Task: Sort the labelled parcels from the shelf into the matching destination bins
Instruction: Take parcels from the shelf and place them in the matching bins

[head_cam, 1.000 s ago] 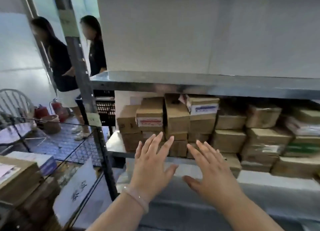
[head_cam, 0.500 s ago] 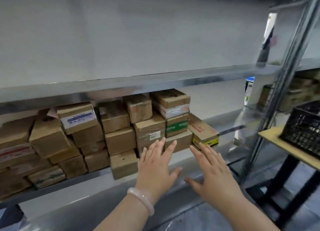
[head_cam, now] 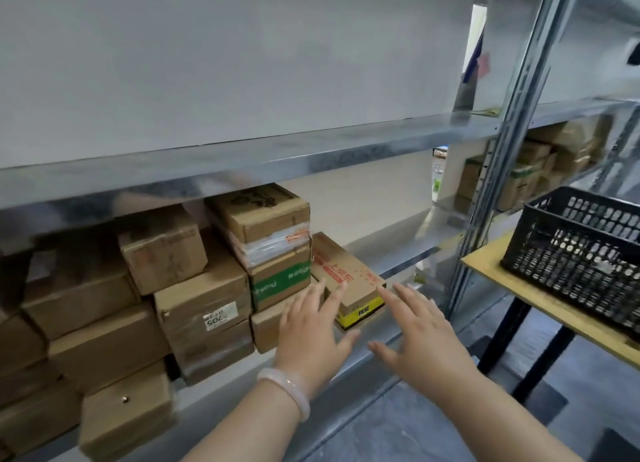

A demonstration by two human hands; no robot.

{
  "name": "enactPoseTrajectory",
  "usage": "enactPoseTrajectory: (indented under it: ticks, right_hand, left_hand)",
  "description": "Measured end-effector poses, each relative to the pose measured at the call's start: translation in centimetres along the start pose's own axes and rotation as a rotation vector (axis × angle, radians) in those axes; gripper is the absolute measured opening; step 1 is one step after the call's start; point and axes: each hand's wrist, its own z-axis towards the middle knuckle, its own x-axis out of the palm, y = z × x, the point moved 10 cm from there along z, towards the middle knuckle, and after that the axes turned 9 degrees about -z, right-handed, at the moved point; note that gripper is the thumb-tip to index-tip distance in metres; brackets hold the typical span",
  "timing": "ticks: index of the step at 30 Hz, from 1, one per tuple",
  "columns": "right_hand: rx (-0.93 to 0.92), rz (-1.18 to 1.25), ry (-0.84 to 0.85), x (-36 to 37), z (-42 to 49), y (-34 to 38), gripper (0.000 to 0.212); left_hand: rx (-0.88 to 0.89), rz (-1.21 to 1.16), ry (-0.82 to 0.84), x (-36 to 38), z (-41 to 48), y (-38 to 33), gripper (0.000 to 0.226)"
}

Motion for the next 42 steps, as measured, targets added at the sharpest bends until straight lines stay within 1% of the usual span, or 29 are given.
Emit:
enactPoseTrajectory:
  ticks: [4, 10, 15, 19, 22, 25, 28, 31, 33, 34, 36, 37, 39, 42]
  right_hand:
    - [0.034, 0.017, 0.015, 1.4, 4.3, -2.5, 0.085]
    - [0.036, 0.038, 0.125, 5.0, 7.9, -5.7, 0.081]
    - [0.049, 0.171, 0.213, 8.0, 13.1, -7.3, 0.078]
    - [-0.006, 0.288, 0.327, 11.4, 17.3, -7.8, 0.076]
    - [-0.076, 0.318, 0.387, 13.5, 19.9, -8.4, 0.076]
    - [-0.142, 0.352, 0.445, 15.3, 22.6, -8.7, 0.079]
    - [-0.171, 0.492, 0.506, 17.0, 24.9, -7.9, 0.085]
    - [-0.123, 0.655, 0.625, 19.3, 25.8, -7.3, 0.097]
    - [-0.035, 0.747, 0.769, 21.4, 25.4, -7.6, 0.103]
    - [0.004, 0.803, 0.842, 22.3, 24.8, -7.7, 0.101]
    - [0.046, 0.928, 0.913, 23.2, 24.1, -7.8, 0.084]
    - [0.049, 0.969, 0.908, 23.2, 24.1, -7.9, 0.076]
    - [0.04, 1.016, 0.879, 23.0, 24.1, -8.4, 0.068]
    - [0.043, 1.08, 0.838, 22.2, 23.7, -10.0, 0.067]
  left_hand:
    - [-0.038, -0.022, 0.083, 3.5, 3.9, 1.8, 0.076]
    - [-0.122, -0.099, 0.154, 7.6, 7.8, 3.2, 0.075]
    - [-0.214, -0.134, 0.173, 10.0, 9.4, 4.8, 0.072]
    - [-0.318, -0.176, 0.114, 10.8, 11.0, 5.3, 0.073]
    - [-0.429, -0.194, 0.037, 10.9, 12.4, 5.7, 0.072]
    - [-0.532, -0.168, -0.004, 11.3, 13.6, 6.0, 0.07]
    - [-0.597, -0.134, -0.07, 11.6, 14.4, 6.0, 0.069]
    - [-0.668, -0.166, -0.127, 12.2, 14.2, 6.1, 0.068]
    - [-0.719, -0.194, -0.133, 12.9, 13.7, 6.2, 0.069]
    - [-0.742, -0.199, -0.135, 13.2, 13.5, 6.2, 0.07]
    - [-0.782, -0.198, -0.148, 13.5, 13.3, 6.2, 0.072]
    - [-0.798, -0.197, -0.157, 13.6, 13.3, 6.1, 0.072]
    - [-0.834, -0.2, -0.172, 13.8, 13.4, 6.1, 0.072]
    - [-0.913, -0.234, -0.192, 14.0, 13.2, 6.0, 0.074]
